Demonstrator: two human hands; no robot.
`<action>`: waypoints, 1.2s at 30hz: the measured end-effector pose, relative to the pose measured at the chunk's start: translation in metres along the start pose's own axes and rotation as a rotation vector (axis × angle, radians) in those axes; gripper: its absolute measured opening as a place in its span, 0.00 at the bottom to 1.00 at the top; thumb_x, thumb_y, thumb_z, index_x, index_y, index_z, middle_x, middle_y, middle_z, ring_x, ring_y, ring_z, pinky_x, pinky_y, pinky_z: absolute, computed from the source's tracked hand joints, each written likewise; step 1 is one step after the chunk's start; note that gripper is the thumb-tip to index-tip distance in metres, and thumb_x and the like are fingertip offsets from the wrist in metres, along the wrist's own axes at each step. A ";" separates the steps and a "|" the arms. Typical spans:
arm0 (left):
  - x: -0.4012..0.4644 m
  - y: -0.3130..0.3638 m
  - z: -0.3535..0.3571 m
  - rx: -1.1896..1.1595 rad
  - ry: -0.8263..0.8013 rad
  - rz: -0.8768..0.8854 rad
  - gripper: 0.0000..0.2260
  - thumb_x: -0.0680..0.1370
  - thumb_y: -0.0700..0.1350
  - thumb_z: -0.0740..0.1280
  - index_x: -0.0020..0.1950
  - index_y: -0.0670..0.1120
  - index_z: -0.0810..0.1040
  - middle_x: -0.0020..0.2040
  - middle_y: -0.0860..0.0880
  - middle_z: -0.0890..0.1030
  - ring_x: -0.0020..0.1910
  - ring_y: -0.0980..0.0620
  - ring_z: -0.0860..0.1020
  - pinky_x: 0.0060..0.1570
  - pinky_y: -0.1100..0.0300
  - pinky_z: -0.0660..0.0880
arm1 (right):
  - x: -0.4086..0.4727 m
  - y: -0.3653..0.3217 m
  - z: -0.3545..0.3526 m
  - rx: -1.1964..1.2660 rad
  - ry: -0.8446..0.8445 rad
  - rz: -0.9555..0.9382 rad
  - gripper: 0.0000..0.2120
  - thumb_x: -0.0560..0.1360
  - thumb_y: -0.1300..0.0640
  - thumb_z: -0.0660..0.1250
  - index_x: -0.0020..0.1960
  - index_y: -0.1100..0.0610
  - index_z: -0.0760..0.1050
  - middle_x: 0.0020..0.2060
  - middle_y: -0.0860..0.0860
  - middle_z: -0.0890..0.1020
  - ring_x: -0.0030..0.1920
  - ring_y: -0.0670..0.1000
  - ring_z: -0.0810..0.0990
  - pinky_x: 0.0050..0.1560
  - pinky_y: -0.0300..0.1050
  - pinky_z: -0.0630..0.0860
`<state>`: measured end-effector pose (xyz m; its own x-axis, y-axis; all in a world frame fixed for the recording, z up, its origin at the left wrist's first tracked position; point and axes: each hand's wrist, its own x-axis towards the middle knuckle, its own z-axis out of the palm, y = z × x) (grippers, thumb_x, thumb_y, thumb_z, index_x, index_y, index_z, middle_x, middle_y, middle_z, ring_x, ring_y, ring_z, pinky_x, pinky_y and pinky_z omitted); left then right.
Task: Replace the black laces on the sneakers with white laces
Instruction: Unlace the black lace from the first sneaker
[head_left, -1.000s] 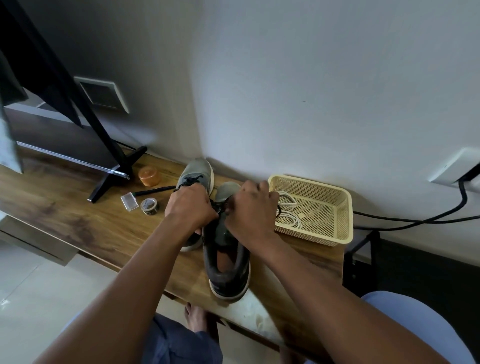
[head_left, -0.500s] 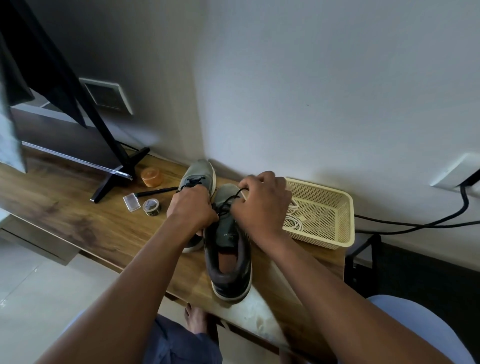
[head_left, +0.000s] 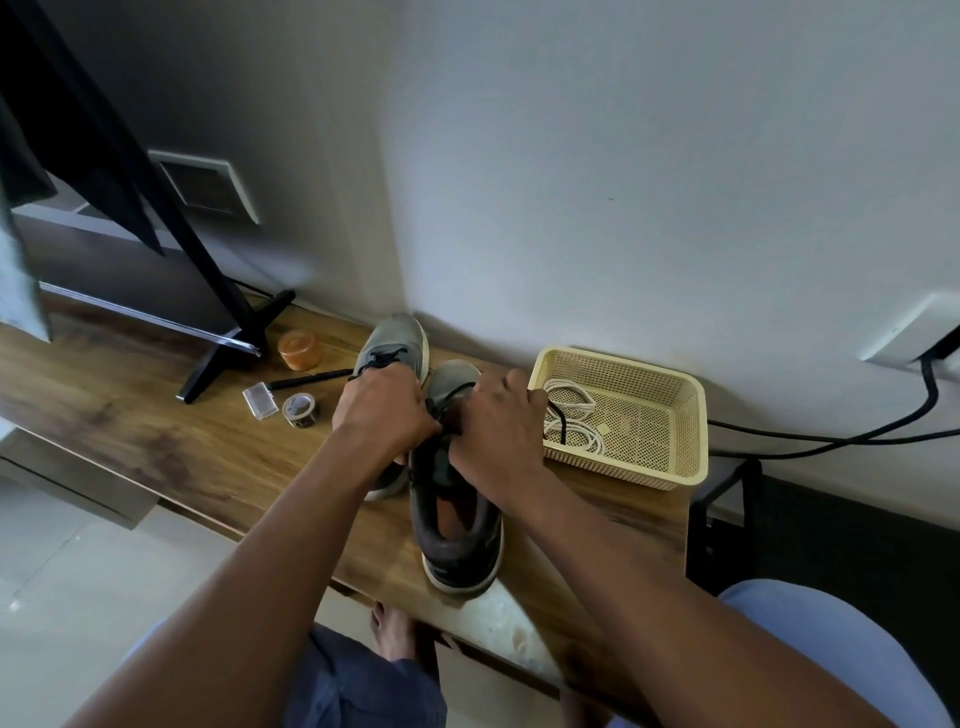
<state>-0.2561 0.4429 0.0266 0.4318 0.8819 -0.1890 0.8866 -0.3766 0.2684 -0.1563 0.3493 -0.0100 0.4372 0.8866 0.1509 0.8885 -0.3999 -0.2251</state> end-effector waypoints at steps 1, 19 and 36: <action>0.000 0.000 0.000 0.009 0.005 -0.004 0.05 0.73 0.48 0.76 0.44 0.48 0.85 0.37 0.48 0.82 0.43 0.45 0.81 0.37 0.57 0.73 | -0.001 0.000 0.001 0.010 0.012 0.009 0.06 0.67 0.55 0.66 0.41 0.49 0.81 0.50 0.53 0.76 0.56 0.61 0.70 0.50 0.55 0.63; -0.005 0.000 -0.009 0.080 0.081 -0.009 0.14 0.71 0.58 0.79 0.48 0.51 0.82 0.48 0.47 0.82 0.50 0.43 0.81 0.48 0.51 0.81 | 0.036 0.029 -0.074 1.307 0.091 0.298 0.05 0.79 0.64 0.65 0.45 0.59 0.76 0.35 0.56 0.85 0.34 0.53 0.82 0.36 0.44 0.77; -0.007 0.023 0.013 0.077 0.086 0.146 0.07 0.77 0.46 0.73 0.51 0.57 0.85 0.58 0.49 0.80 0.54 0.43 0.82 0.47 0.53 0.76 | -0.010 0.050 -0.068 0.398 -1.080 0.177 0.14 0.84 0.57 0.63 0.40 0.61 0.75 0.26 0.54 0.78 0.24 0.52 0.77 0.29 0.44 0.78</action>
<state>-0.2365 0.4246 0.0219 0.5441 0.8360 -0.0709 0.8270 -0.5202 0.2130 -0.1071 0.3052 0.0425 0.0346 0.6391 -0.7684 0.6366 -0.6068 -0.4760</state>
